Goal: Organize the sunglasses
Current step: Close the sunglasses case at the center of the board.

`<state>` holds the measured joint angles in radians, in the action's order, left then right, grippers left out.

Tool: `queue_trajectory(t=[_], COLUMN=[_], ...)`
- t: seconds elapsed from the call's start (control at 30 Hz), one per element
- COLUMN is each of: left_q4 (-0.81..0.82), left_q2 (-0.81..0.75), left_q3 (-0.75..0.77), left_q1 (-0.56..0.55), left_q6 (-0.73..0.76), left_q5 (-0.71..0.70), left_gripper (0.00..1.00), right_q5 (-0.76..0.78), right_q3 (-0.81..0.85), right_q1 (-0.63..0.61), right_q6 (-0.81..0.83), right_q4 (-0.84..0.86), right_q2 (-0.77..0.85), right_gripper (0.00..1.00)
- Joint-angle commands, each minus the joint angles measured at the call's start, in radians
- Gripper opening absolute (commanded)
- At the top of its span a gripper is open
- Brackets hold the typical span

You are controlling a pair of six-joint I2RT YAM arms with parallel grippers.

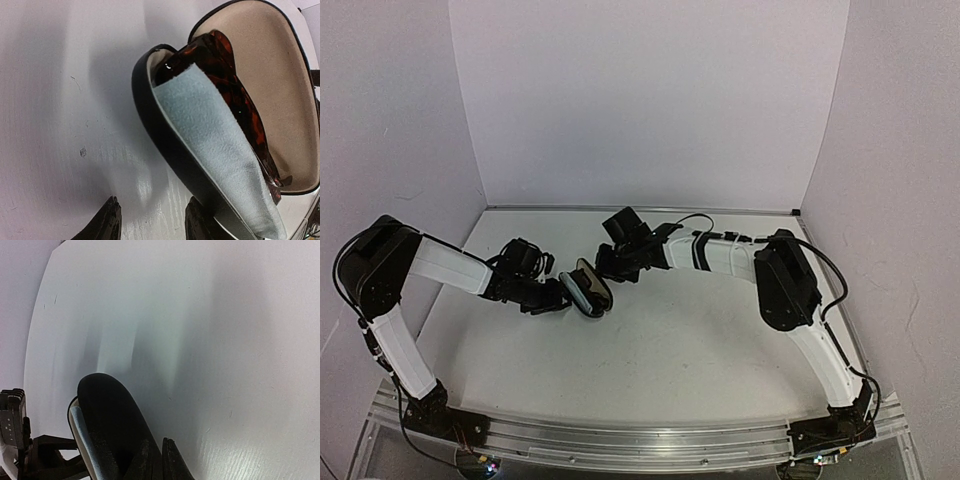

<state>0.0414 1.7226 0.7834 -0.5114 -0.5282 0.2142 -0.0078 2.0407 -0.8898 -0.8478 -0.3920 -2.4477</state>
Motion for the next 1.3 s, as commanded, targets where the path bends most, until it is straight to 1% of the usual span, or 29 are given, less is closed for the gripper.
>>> queue_trajectory(t=[0.0,0.17,0.83,1.07,1.27], left_q4=[0.008,0.012,0.03,0.04,0.033], left_q2=[0.019,0.023,0.051,0.077,0.06], left_q3=[0.037,0.04,0.061,0.076,0.037], left_q1=[-0.027,-0.032,-0.051,-0.065,-0.081], left_q6=[-0.004,-0.009,-0.021,-0.03,-0.04], left_q5=[0.039,0.038,0.049,0.061,0.059], left_gripper=[0.44,0.44,0.44,0.44,0.44], right_q5=[-0.043,-0.041,-0.016,-0.005,0.007], right_q3=[0.059,0.103,0.132,0.066,0.007], right_q1=[-0.063,-0.082,-0.14,-0.157,-0.169], right_q6=[0.013,0.022,0.042,0.05,0.058], right_q4=[0.021,-0.005,-0.038,-0.028,-0.005], right_q2=[-0.044,-0.079,-0.087,-0.052,-0.03], right_gripper=[0.09,0.09,0.09,0.09,0.09])
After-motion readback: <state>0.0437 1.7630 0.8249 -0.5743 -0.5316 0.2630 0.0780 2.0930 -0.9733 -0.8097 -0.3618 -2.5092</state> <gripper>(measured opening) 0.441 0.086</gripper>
